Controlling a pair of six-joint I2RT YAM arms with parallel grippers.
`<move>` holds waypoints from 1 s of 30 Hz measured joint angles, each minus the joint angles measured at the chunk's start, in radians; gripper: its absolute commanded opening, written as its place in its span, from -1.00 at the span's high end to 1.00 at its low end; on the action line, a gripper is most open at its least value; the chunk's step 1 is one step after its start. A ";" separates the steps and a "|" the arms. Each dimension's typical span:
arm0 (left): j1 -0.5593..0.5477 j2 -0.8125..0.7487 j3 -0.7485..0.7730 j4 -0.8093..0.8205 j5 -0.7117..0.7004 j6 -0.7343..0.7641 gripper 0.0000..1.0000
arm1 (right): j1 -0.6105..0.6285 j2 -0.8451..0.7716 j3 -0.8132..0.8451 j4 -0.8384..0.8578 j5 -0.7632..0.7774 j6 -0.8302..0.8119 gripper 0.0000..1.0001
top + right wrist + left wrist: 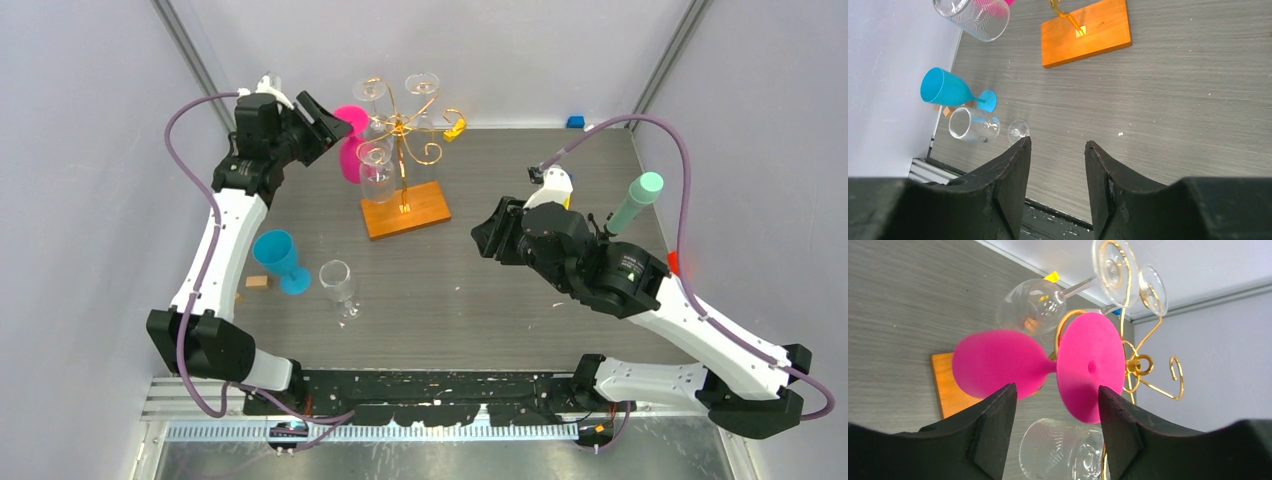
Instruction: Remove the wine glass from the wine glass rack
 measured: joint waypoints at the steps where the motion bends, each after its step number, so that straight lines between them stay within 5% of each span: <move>1: 0.005 0.008 0.003 0.009 0.019 -0.011 -0.01 | 0.000 -0.001 -0.008 0.005 -0.007 0.007 0.07; 12: 0.031 0.014 0.005 0.072 0.104 -0.080 0.52 | 0.000 -0.003 -0.021 0.014 -0.048 0.056 0.15; 18: 0.043 0.012 -0.006 0.087 0.113 -0.129 1.00 | 0.000 -0.003 -0.032 0.020 -0.055 0.064 0.17; 30: 0.048 -0.047 -0.081 0.223 0.105 -0.237 1.00 | 0.000 -0.003 -0.034 0.020 -0.055 0.071 0.17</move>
